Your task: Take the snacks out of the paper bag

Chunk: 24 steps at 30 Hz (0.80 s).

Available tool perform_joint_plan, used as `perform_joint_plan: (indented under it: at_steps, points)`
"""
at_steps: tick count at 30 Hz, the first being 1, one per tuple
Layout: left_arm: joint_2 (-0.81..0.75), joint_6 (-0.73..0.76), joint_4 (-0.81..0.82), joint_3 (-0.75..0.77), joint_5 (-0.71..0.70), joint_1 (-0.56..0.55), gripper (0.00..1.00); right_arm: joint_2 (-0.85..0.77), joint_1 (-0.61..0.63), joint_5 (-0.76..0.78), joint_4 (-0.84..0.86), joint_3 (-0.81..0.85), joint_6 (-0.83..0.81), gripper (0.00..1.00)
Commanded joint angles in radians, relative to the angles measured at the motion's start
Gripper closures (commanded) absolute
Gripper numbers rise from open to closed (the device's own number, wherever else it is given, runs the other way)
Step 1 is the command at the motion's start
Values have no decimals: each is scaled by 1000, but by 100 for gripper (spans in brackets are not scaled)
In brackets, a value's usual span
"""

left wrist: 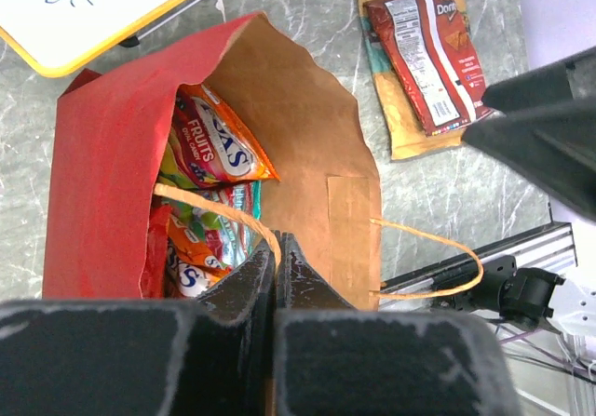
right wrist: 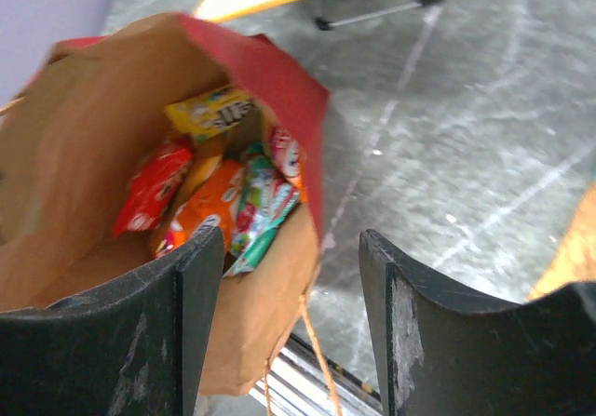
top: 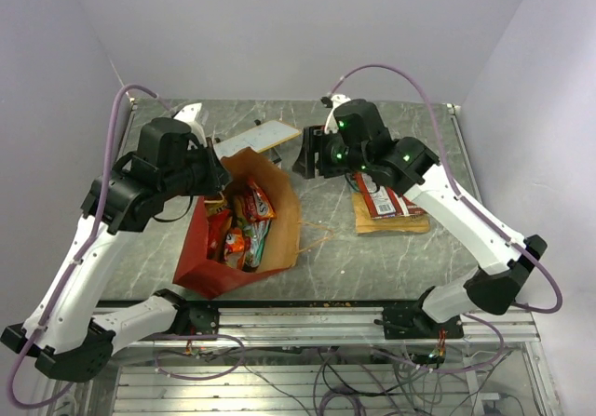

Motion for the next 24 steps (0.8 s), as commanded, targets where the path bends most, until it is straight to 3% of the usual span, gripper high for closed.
perform_joint_plan:
  at_steps: [1, 5, 9, 14, 18, 24]
  points:
    - [29, -33, -15, 37, -12, 5, 93, 0, 64, -128, 162, -77, -32, 41]
    - [26, -56, -3, 24, -1, 5, 93, 20, 103, -146, 351, -190, 68, 47]
    - [15, -77, 16, 8, 7, 5, 93, 85, 157, -109, 432, -195, 59, 52]
    - [25, -86, 25, 19, 17, 6, 93, 185, 211, 41, 380, -145, 28, 64]
    - [24, -96, 28, 22, 17, 6, 93, 251, 217, 175, 305, -131, 15, 67]
    - [21, -102, 39, 10, 31, 6, 93, 290, 281, 380, 395, -172, -50, 67]
